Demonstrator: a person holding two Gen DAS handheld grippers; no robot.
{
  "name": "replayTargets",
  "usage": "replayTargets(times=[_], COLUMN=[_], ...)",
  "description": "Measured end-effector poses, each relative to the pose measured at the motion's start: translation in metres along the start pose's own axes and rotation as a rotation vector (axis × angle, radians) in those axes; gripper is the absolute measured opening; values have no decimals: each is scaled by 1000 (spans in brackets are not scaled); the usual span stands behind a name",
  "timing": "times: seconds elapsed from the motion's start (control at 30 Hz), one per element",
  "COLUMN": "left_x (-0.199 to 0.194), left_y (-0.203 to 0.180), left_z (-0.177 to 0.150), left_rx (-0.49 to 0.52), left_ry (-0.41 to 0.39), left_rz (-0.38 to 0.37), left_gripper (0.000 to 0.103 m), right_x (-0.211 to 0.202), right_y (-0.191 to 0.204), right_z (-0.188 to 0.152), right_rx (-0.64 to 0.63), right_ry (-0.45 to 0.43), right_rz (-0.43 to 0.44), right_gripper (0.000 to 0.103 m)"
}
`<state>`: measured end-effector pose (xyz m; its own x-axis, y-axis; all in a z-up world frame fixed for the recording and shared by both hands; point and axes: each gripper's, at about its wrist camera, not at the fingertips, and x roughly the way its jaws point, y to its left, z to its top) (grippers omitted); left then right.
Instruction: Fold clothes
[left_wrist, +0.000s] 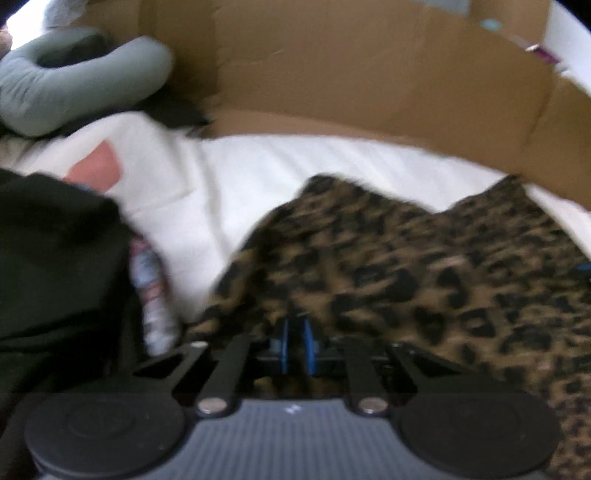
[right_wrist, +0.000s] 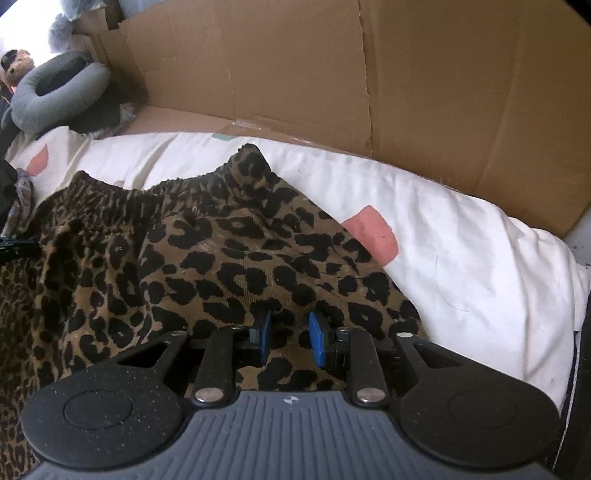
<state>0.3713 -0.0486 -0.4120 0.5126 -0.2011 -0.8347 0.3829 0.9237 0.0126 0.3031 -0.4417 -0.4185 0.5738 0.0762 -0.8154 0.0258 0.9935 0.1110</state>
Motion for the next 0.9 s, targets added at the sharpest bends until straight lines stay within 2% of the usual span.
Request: replayTargets(times=[0.07,0.2,0.4,0.5,0.57,0.63,0.73,0.87,0.9], left_x=[2,-5,-33,-49,-54,-55,-53,-43,-40], left_y=[10,26,32,34,33,29,18,7,6], left_z=[-5,-13,-26,-31,-32,-31,-32,-38,-41], left_rx=[-2,-8,-25,-81,-104,-116,-110,-99,-92], left_ry=[3,1,-21,-26,-29,-33,-27,7,20], left_rz=[30,37,28,-17,-32,-46,-71,-91,-92], left_gripper=[3,3,4,8,11,14,19,36,37], right_x=[3,4,-11,-31,-40,-41,-29,-11,-4], right_y=[-2,-6,-16,-17,-8,0,5,9,10], right_z=[1,2,-13,-12,-10,-6,3,12,13], right_rx=[3,-17,-12,31,-11,-32,10,50,62], right_ry=[1,49,89,14,-26,-30,-28,-21,-7], right_rz=[-15,-105,-105,-66,-35,-42,-15,-13,-10], right_gripper=[27,28,28,27,28,28,28,28,28])
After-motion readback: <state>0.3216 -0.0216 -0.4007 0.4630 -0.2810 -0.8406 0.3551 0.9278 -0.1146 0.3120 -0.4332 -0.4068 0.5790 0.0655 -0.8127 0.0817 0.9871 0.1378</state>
